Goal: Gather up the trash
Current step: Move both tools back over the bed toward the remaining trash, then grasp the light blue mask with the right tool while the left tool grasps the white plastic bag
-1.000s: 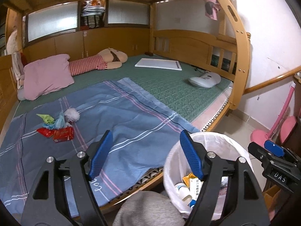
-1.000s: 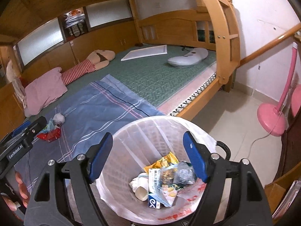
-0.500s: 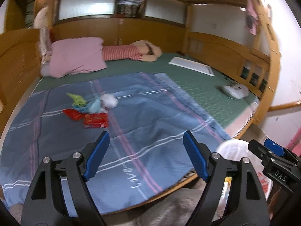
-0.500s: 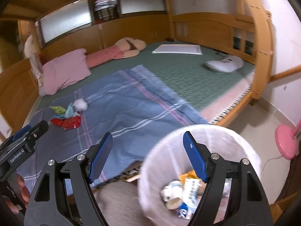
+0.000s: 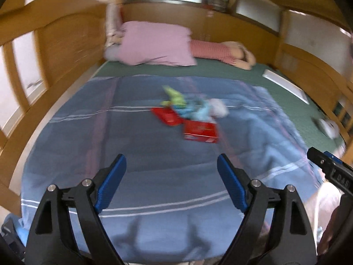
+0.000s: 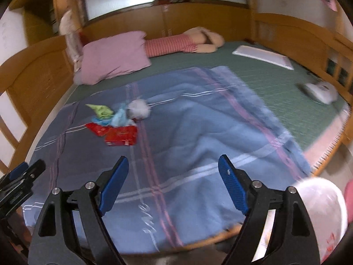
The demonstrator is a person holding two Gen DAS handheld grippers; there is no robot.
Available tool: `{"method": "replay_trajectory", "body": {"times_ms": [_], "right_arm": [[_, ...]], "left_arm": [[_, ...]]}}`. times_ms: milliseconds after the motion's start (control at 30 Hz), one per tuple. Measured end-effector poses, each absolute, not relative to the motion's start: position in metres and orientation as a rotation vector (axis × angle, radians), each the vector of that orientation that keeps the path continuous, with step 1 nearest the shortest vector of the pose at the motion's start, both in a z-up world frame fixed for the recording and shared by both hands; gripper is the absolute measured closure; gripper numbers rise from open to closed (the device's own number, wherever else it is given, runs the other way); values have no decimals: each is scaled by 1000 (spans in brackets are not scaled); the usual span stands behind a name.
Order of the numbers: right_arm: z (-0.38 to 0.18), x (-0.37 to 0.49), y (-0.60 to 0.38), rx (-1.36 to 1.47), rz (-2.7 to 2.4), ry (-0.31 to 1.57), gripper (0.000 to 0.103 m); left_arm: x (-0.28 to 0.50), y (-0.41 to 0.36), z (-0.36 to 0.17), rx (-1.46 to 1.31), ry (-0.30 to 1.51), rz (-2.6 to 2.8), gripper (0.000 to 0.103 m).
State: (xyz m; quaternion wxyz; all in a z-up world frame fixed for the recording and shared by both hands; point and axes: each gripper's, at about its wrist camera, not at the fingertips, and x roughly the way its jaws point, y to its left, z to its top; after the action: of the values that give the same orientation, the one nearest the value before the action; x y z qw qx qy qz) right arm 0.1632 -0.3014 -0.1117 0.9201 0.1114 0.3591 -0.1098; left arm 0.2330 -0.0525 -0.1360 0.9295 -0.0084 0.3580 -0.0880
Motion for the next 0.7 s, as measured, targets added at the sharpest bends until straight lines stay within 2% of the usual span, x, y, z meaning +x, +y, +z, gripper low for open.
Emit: {"method": "replay_trajectory", "body": {"times_ms": [233, 633, 700], "right_arm": [[-140, 258, -278, 286, -118, 792, 21], [-180, 384, -235, 265, -18, 903, 21], [-191, 403, -232, 267, -20, 933, 26]], "left_arm": [[267, -2, -160, -33, 777, -60, 19], [293, 25, -182, -52, 806, -4, 18], [295, 31, -184, -58, 810, 2, 18]]}}
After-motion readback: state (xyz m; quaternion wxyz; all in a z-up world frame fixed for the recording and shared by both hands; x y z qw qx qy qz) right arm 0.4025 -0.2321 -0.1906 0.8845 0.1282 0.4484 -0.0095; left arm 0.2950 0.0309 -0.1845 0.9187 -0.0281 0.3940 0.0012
